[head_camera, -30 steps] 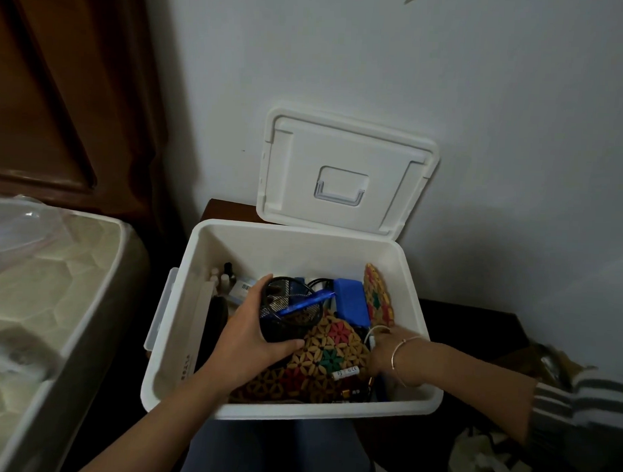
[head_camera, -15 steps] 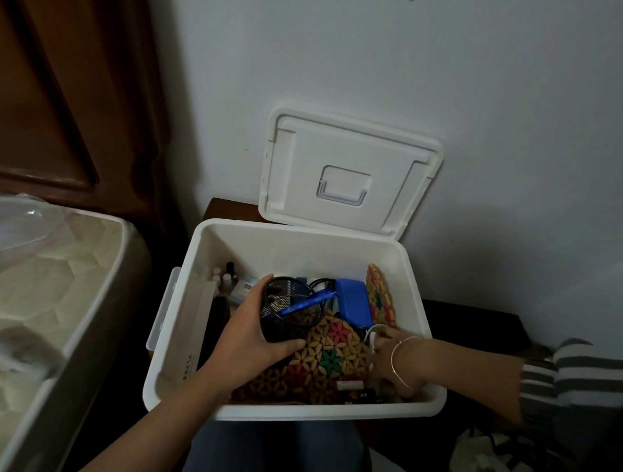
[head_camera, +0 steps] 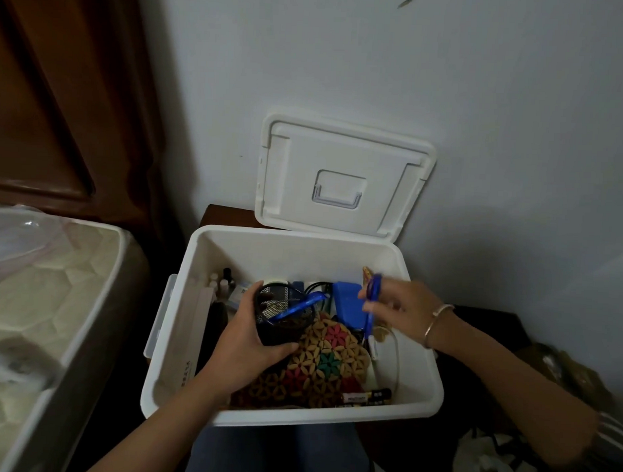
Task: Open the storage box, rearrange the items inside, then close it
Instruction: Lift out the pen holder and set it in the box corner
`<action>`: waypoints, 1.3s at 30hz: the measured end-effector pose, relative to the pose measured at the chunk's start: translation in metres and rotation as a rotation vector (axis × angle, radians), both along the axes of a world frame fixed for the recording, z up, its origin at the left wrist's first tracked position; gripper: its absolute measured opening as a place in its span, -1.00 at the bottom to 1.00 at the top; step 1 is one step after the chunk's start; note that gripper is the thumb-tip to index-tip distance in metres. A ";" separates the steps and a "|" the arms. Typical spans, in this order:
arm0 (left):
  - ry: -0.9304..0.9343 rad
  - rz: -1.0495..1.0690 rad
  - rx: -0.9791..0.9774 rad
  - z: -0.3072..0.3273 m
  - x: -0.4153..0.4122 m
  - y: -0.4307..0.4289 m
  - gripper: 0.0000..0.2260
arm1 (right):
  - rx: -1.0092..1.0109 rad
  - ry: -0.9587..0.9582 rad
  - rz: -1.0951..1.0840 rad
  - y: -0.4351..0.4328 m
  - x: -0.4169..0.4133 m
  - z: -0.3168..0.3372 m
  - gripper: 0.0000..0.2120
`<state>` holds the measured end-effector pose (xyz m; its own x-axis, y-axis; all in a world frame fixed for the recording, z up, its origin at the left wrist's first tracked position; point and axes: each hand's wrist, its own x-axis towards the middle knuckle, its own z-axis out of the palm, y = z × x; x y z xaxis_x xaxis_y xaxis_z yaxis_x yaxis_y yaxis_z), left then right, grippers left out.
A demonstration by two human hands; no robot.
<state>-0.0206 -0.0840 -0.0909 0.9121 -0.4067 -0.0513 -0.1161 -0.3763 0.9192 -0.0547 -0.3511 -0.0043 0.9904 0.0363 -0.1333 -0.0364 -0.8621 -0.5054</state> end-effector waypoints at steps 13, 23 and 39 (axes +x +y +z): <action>-0.021 0.023 -0.082 0.006 -0.002 0.003 -0.12 | 0.511 -0.391 -0.185 0.063 0.018 0.000 -0.78; -0.224 0.349 -0.141 0.038 0.023 0.048 -0.03 | 0.092 -0.061 0.072 0.075 0.059 -0.075 -0.80; -0.260 0.527 -0.210 0.023 0.039 0.065 -0.11 | -0.497 0.183 0.269 0.146 0.155 -0.169 -0.38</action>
<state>0.0183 -0.0194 -0.0675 0.9650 0.1240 0.2312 -0.1935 -0.2586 0.9464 0.1000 -0.2048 -0.1737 0.9146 0.1723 -0.3658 0.1675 -0.9848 -0.0449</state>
